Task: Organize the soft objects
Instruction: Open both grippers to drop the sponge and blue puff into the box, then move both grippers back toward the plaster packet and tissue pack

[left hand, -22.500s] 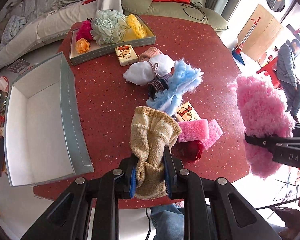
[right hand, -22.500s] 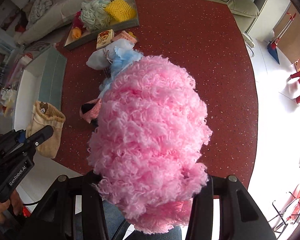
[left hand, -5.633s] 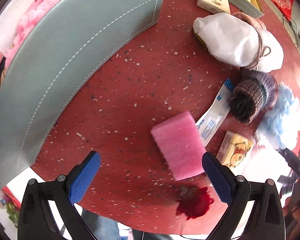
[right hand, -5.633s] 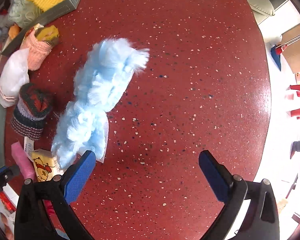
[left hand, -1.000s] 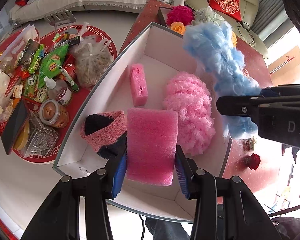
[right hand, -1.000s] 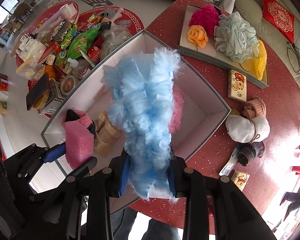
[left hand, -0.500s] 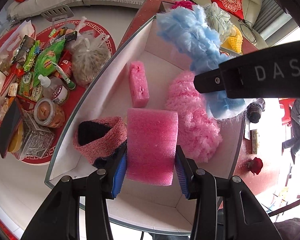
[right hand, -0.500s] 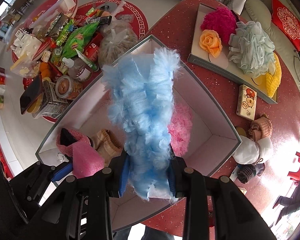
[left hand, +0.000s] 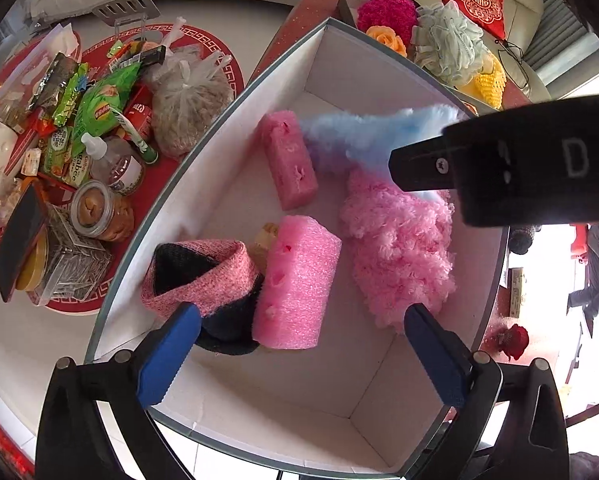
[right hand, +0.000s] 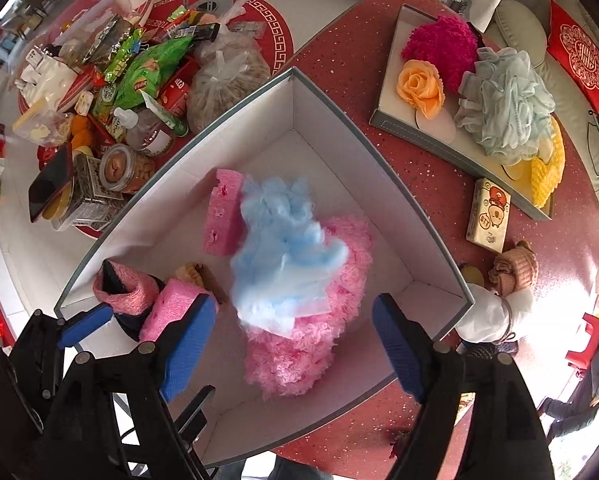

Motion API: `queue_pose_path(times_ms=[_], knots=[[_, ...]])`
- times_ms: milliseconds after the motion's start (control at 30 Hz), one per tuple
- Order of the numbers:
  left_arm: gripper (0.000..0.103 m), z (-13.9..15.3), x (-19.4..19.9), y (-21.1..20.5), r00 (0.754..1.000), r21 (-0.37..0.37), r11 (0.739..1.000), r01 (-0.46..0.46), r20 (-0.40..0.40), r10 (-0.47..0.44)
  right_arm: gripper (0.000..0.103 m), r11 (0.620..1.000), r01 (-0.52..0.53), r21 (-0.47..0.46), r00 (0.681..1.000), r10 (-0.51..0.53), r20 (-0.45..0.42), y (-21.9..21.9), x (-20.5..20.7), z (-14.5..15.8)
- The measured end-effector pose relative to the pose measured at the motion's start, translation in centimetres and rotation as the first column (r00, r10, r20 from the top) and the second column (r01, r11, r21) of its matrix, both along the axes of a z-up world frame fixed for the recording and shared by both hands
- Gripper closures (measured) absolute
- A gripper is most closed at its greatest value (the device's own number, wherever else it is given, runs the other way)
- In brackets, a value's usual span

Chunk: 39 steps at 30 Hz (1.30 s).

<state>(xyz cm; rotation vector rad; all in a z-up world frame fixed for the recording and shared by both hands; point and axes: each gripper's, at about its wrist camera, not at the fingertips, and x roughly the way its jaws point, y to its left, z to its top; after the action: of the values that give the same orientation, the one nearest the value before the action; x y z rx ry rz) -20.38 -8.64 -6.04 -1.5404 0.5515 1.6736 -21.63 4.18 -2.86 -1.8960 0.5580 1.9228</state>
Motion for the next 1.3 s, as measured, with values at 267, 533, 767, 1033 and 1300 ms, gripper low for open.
queue_pose_path(times_ms=[267, 533, 767, 1033, 1300], knots=[[0.001, -0.7, 0.0, -0.3, 0.999, -0.051, 0.998, -0.042, 0.027, 0.044, 0.014, 0.999, 0.047, -0.013, 0.999, -0.047, -0.016, 0.8, 2.5, 0.5], [0.001, -0.4, 1.6, 0.4, 1.0, -0.088, 0.996, -0.011, 0.016, 0.013, 0.014, 0.987, 0.156, -0.043, 0.988, -0.157, -0.013, 1.7, 8.6, 0.1], [0.001, 0.7, 4.8, 2.7, 0.997, -0.084, 0.994, 0.075, -0.01, -0.076, 0.014, 0.951, 0.301, -0.066, 0.954, -0.301, 0.003, 3.2, 16.3, -1.2], [0.001, 3.0, 10.0, 6.5, 0.981, -0.052, 0.98, 0.191, -0.015, -0.192, 0.014, 0.878, 0.474, -0.066, 0.88, -0.472, 0.049, 5.9, 26.0, -3.5], [0.001, 2.5, 16.1, 10.3, 0.946, -0.097, 0.942, 0.32, -0.015, -0.323, 0.014, 0.811, 0.58, -0.072, 0.813, -0.572, 0.106, 8.1, 32.1, -7.0]])
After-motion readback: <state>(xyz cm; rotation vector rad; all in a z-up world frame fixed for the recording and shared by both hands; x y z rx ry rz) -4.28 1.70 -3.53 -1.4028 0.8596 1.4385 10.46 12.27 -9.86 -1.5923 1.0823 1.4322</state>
